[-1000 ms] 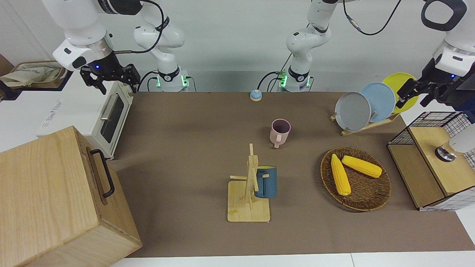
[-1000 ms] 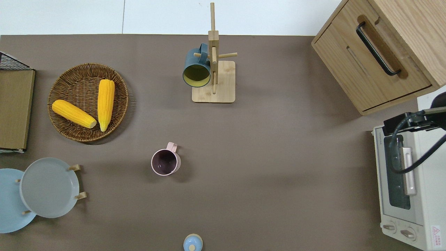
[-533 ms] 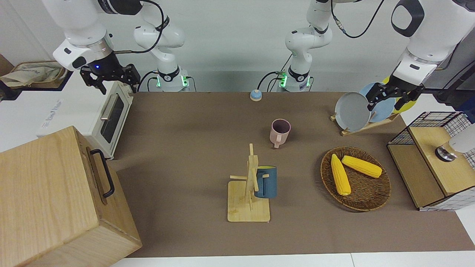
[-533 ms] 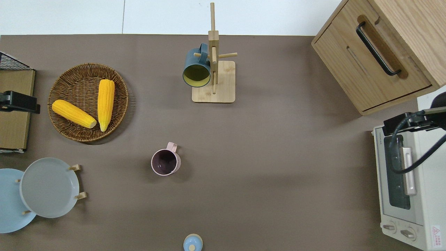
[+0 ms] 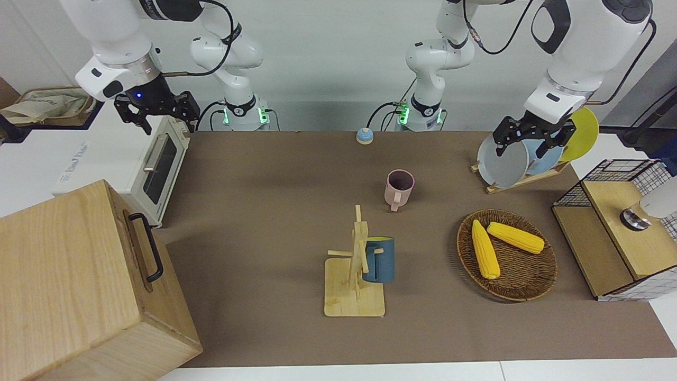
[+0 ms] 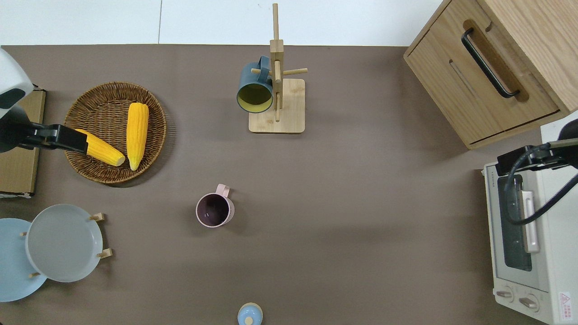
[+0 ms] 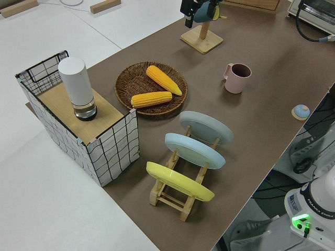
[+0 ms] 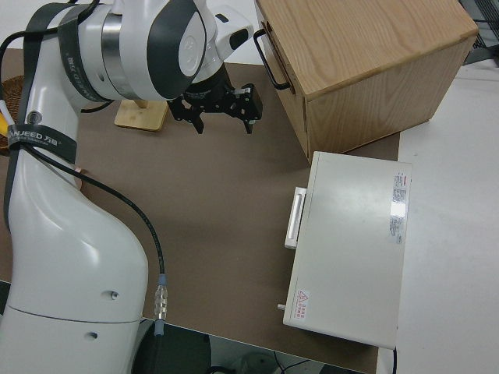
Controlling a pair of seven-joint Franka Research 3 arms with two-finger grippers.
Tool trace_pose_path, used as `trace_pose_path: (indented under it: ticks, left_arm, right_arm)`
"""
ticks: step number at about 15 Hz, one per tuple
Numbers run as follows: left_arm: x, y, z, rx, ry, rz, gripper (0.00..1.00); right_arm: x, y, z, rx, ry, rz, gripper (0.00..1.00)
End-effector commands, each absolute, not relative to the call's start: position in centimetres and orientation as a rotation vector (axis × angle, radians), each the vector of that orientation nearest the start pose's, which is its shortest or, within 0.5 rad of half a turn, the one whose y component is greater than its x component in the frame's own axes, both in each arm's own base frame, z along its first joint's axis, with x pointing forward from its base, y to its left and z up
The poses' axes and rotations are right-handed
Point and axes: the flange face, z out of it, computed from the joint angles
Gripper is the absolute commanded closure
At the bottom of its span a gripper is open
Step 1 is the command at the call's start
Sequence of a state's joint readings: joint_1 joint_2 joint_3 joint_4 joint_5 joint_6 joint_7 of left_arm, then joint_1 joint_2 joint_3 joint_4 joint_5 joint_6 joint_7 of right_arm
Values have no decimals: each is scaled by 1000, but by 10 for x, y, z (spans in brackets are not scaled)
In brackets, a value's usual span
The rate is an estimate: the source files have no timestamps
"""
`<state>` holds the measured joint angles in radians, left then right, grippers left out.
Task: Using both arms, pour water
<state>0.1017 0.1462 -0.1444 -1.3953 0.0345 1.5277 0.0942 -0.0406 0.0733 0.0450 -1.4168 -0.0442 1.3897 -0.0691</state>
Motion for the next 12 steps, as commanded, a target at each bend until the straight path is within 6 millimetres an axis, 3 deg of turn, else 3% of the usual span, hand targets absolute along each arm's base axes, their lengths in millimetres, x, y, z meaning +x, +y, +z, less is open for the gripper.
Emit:
trace_pose_path:
  ticks: [1, 5, 12]
  left_arm:
    - [590, -37, 618, -3110, 245, 50, 2]
    - [589, -44, 618, -3097, 267, 50, 2]
    - [588, -34, 617, -3147, 243, 72, 2]
  right_arm:
    - [553, -5, 643, -3167, -140, 156, 9]
    - [553, -5, 643, -3169, -140, 156, 9]
    - [553, -6, 643, -3167, -138, 156, 9]
